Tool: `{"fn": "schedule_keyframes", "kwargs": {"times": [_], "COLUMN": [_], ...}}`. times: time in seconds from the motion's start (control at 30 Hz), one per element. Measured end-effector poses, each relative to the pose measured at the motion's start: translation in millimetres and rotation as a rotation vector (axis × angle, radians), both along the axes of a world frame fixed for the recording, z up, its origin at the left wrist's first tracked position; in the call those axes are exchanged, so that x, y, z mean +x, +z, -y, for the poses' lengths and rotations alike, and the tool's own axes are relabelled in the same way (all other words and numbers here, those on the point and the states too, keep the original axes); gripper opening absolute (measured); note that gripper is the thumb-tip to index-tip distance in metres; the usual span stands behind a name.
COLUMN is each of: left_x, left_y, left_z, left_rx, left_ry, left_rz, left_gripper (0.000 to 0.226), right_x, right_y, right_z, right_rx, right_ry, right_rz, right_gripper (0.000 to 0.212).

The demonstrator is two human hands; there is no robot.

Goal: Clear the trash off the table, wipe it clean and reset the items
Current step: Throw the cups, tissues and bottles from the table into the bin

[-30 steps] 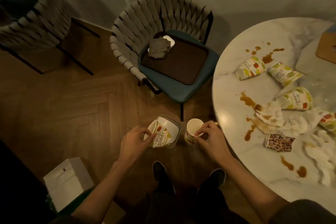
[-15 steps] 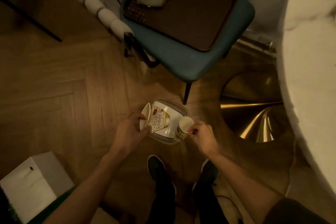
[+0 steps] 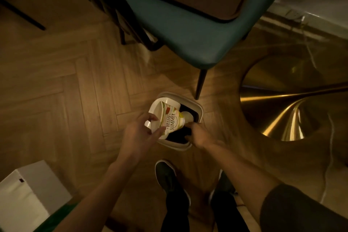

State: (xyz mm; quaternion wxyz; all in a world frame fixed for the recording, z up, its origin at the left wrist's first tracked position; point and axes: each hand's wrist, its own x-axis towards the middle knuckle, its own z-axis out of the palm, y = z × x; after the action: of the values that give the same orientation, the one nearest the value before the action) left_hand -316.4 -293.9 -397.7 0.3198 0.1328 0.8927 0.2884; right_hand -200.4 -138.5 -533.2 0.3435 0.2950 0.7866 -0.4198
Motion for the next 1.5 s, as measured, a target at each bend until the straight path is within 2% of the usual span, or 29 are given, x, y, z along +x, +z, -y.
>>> {"fn": "schedule_keyframes", "kwargs": {"times": [0.07, 0.2, 0.3, 0.37, 0.43, 0.5, 0.67, 0.83, 0.97, 1.07, 1.3, 1.4, 1.5], "left_x": [2, 8, 15, 20, 23, 29, 38, 33, 30, 29, 28, 27, 24], "left_y": [-6, -16, -20, -24, -27, -31, -41, -47, -46, -46, -45, -31, -1], "left_z": [-1, -2, -4, -6, -9, -13, -16, -13, -11, -7, -2, -6, -16], "left_rx": [0.011, 0.022, 0.037, 0.044, 0.053, 0.065, 0.075, 0.043, 0.072, 0.082, 0.052, 0.067, 0.117], "left_ry": [-0.003, 0.006, 0.038, 0.059, 0.065, 0.027, 0.034, 0.071, 0.058, 0.05, 0.029, 0.016, 0.013], "left_rz": [0.018, 0.069, 0.151, 0.189, 0.238, 0.299, 0.323, 0.297, 0.305, 0.322, 0.327, 0.326, 0.324], "left_gripper": [0.028, 0.026, 0.022, 0.021, 0.02, 0.022, 0.027, 0.021, 0.013, 0.011, 0.017, 0.015, 0.016], "right_x": [-1, -2, 10, 21, 31, 38, 50, 44, 22, 0, -25, -17, -7], "right_y": [1, 32, 58, 70, 78, 84, 87, 63, 36, 17, 14, 43, 93], "right_z": [1, -1, -7, -13, -20, -25, -36, -33, -23, -9, 18, 12, -1], "right_rx": [-0.1, -0.412, -0.724, -0.848, -0.848, -0.752, -0.512, -0.235, -0.058, -0.015, -0.067, -0.037, -0.008], "right_ry": [-0.135, -0.652, -1.04, -1.122, -1.08, -0.985, -0.882, -0.832, -0.724, -0.645, -0.528, -0.476, -0.442], "right_rz": [-0.012, -0.065, -0.096, -0.102, -0.111, -0.137, -0.168, -0.112, -0.075, -0.054, 0.075, 0.023, -0.114], "right_gripper": [0.042, 0.028, 0.021, 0.03, 0.041, 0.049, 0.052, 0.036, 0.046, 0.05, 0.038, 0.04, 0.026]}}
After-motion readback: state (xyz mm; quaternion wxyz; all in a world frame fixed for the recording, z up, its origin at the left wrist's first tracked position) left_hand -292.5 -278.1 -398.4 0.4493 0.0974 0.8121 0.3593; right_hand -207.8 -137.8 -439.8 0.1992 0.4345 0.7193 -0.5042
